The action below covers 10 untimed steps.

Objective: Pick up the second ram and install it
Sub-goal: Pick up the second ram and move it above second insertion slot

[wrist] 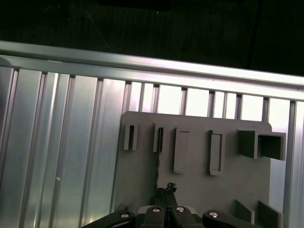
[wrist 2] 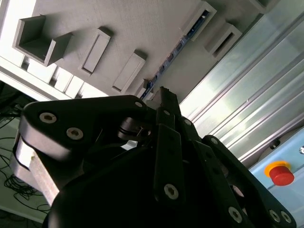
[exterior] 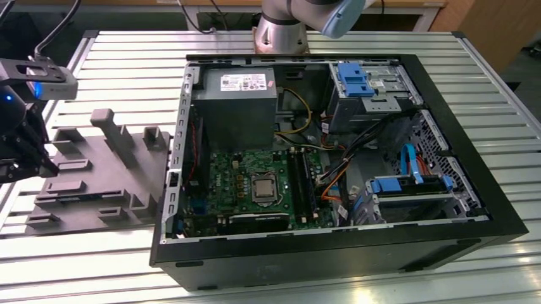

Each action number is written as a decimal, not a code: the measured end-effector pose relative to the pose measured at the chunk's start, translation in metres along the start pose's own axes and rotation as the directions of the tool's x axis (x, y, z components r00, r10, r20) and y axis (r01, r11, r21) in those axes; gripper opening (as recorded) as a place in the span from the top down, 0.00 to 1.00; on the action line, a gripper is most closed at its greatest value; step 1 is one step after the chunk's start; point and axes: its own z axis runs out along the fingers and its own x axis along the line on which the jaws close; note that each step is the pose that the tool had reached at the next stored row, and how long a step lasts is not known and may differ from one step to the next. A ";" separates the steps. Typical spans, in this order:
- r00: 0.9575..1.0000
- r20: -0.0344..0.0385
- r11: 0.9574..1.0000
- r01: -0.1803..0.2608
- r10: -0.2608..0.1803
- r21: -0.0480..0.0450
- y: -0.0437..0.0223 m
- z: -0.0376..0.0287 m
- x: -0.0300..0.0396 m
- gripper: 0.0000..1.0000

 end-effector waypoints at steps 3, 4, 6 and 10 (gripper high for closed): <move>1.000 0.000 1.000 0.000 0.000 0.000 0.0001 0.0012 0.0007 0.89; 1.000 0.000 1.000 0.000 0.000 0.000 0.0001 0.0016 0.0010 0.89; 1.000 0.000 1.000 0.000 0.000 0.000 0.0001 0.0025 0.0015 0.89; 1.000 0.000 1.000 0.000 0.000 0.000 0.0001 0.0043 0.0025 0.89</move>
